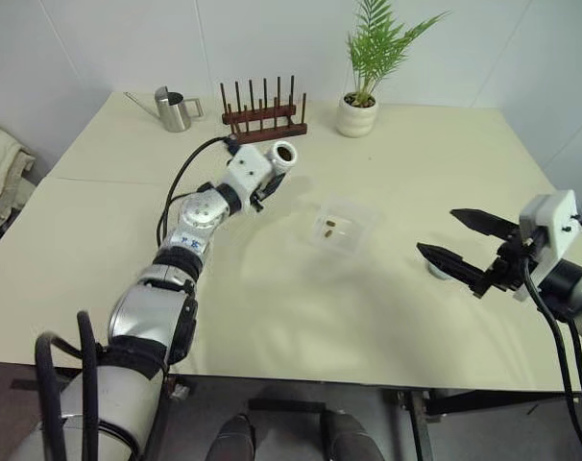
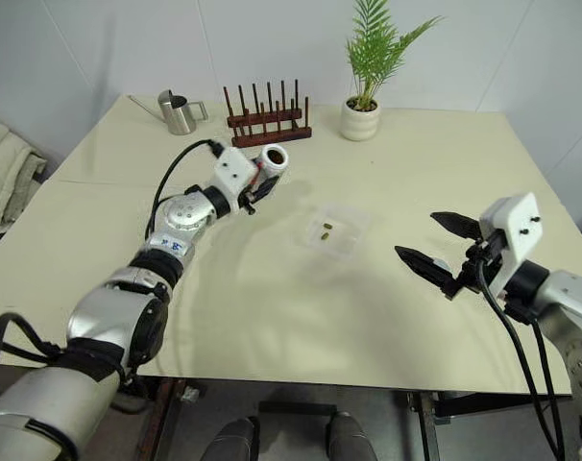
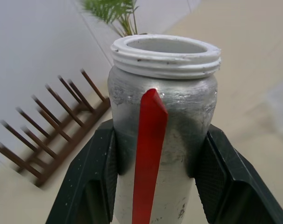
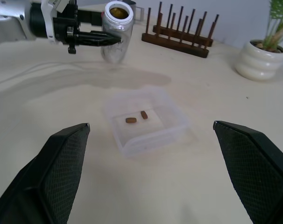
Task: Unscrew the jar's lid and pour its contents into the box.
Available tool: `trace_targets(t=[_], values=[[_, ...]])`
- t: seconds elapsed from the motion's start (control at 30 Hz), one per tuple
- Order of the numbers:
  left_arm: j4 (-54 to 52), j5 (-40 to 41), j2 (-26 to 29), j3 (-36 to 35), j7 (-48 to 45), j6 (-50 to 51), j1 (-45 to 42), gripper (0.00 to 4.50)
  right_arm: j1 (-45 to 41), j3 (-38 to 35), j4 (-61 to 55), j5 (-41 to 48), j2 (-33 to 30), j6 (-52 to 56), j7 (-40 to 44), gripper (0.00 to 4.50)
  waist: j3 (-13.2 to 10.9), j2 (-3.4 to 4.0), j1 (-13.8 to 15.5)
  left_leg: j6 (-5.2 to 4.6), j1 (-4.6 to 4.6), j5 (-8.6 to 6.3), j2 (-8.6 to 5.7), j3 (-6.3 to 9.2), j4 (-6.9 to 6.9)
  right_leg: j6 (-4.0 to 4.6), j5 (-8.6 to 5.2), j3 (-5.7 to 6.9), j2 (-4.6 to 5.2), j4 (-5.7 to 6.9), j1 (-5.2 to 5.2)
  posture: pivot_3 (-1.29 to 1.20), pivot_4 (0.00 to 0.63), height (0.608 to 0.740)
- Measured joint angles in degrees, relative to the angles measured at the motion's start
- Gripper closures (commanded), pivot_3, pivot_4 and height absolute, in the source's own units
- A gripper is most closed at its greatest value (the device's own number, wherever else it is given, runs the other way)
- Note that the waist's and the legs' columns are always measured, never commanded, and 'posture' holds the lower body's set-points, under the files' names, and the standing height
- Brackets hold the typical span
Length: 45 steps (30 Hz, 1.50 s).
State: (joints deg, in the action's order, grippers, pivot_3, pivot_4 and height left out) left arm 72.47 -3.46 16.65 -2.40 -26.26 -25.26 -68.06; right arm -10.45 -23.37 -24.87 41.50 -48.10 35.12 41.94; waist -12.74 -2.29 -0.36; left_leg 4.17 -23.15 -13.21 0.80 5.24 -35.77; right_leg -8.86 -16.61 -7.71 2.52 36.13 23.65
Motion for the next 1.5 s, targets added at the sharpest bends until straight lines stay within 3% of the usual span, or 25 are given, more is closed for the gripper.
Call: trace_targets(t=[0.2, 0.47, 0.5, 0.7, 1.07, 1.5], values=[[-8.5, 8.3, 0.8, -5.7, -7.4, 10.2, 5.4, 2.65, 0.2, 1.3, 2.5, 0.5, -0.3, -0.1, 5.2, 0.03, 0.0, 0.01, 0.1, 0.0, 0.0, 0.0, -0.02, 0.03, -0.31, -0.06, 0.08, 0.0, 0.0, 0.09, -0.12, 0.0, 0.15, 0.74], [-19.5, 10.4, 1.4, -6.0, -11.6, 18.3, 11.7, 2.65, 1.4, 1.9, 3.1, 1.8, 0.5, -0.5, 9.8, 0.03, 0.0, 0.03, 0.0, -0.06, 0.03, 0.06, 0.0, 0.04, -0.37, -0.01, 0.23, 0.0, -0.01, 0.09, -0.15, 0.0, 0.15, 0.74], [-21.0, 10.6, 1.4, -6.0, -11.9, 19.0, 12.5, 1.91, 1.4, 1.9, 3.1, 1.7, 0.5, -0.5, 9.8, 0.0, 0.0, 0.04, 0.0, -0.07, 0.04, 0.07, 0.0, 0.03, -0.36, -0.01, 0.24, 0.0, -0.01, 0.09, -0.15, 0.0, 0.15, 0.74], [-26.8, 10.7, 2.0, -5.5, -12.7, 23.2, 15.6, 0.04, 1.2, 1.9, 4.6, 1.6, 0.5, -0.5, 10.4, 0.0, 0.0, 0.05, -0.1, -0.08, 0.05, 0.08, 0.0, 0.03, -0.36, 0.0, 0.25, 0.0, -0.01, 0.08, -0.15, 0.0, 0.15, 0.74], [-35.5, 11.2, 3.4, -5.3, -14.0, 29.8, 19.6, 0.01, 0.1, 2.4, 6.5, 1.0, 0.5, -1.4, 11.6, 0.0, 0.0, 0.06, -0.6, -0.08, 0.04, 0.08, 0.0, 0.04, -0.34, 0.0, 0.25, 0.0, 0.0, 0.04, -0.16, 0.0, 0.15, 0.74], [-50.7, 13.0, 12.5, -5.7, -16.4, 39.4, 29.6, 0.01, -0.5, 2.9, 7.4, -0.1, -0.1, -1.5, 12.6, 0.0, 0.1, 0.11, -1.5, -0.08, 0.07, 0.08, 0.03, 0.03, -0.3, 0.03, 0.25, 0.0, 0.0, 0.02, -0.16, 0.0, 0.15, 0.74]])
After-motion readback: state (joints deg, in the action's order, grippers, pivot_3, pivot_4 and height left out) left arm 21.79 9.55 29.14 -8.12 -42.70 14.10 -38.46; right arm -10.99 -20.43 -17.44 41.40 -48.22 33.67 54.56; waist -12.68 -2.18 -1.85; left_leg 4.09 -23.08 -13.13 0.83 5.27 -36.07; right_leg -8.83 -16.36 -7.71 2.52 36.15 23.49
